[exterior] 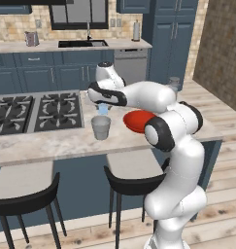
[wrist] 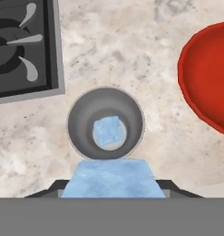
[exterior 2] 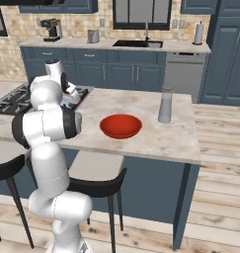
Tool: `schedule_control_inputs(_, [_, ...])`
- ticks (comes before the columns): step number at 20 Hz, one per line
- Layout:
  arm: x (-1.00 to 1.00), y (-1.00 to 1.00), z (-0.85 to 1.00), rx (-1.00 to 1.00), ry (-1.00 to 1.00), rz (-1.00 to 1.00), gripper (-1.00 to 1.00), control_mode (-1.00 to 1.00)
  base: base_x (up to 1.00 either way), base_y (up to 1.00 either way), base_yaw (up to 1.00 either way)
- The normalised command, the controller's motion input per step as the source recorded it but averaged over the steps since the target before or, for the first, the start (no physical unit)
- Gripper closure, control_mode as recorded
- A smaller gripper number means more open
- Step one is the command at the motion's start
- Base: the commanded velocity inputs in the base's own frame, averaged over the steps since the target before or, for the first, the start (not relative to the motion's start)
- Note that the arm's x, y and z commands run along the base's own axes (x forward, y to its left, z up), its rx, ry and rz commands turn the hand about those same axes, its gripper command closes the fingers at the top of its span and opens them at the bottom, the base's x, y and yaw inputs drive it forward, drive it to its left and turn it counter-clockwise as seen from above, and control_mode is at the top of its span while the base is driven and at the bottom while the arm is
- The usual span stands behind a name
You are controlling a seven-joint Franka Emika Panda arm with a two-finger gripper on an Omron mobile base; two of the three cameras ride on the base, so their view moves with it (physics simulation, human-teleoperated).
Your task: There are two ice cubes in the ice bowl. Place both ice cubes in the glass cup.
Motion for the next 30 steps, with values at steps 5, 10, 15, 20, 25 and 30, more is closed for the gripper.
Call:
schedule_control_inputs(5, [0.01, -0.09, -0.01, 0.03, 0.02, -0.01, 1.00, -1.00, 0.00, 0.00, 0.00])
schedule_control_inputs(10, [0.05, -0.01, -0.07, 0.08, 0.07, -0.03, 1.00, -1.00, 0.00, 0.00, 0.00])
schedule_control_inputs(15, [0.01, 0.00, 0.00, 0.08, 0.04, -0.01, 1.00, -1.00, 0.00, 0.00, 0.00])
schedule_control_inputs(20, [0.05, 0.00, -0.01, 0.00, 0.00, 0.00, 1.00, -1.00, 0.00, 0.00, 0.00])
schedule_control_inputs(25, [0.22, 0.00, -0.09, -0.01, 0.00, 0.00, 1.00, -1.00, 0.00, 0.00, 0.00])
schedule_control_inputs(30, [0.24, 0.00, -0.05, 0.00, 0.00, 0.00, 1.00, -1.00, 0.00, 0.00, 0.00])
